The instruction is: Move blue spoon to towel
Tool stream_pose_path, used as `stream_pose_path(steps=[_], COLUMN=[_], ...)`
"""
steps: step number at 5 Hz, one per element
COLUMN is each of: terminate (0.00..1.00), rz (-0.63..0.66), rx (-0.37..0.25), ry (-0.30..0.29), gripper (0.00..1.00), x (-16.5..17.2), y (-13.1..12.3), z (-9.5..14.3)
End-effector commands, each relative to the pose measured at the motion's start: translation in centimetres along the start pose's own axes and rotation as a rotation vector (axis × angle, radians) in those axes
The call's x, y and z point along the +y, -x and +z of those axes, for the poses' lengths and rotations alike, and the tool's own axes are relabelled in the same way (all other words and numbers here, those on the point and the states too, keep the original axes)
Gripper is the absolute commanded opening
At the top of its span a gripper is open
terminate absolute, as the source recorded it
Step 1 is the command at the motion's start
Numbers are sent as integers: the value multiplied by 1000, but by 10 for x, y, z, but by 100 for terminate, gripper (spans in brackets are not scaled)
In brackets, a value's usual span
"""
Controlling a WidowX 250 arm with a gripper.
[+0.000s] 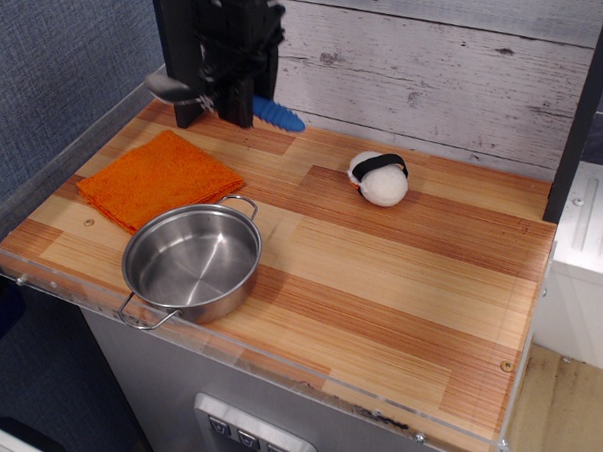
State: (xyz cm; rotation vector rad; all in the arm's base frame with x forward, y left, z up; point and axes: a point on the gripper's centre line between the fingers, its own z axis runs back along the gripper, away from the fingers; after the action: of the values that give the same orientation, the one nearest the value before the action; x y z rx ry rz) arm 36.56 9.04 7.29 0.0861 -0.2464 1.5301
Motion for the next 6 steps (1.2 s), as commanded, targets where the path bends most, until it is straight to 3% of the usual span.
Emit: stream_pose_path(steps=[1,5,6], terminate=[0,0,0], rz=[37,49,53], rx=[-8,11,28], ry=[70,51,75], gripper=[0,0,0], x=[-13,-3,0], y=[0,17,21], z=[-7,-44,-50])
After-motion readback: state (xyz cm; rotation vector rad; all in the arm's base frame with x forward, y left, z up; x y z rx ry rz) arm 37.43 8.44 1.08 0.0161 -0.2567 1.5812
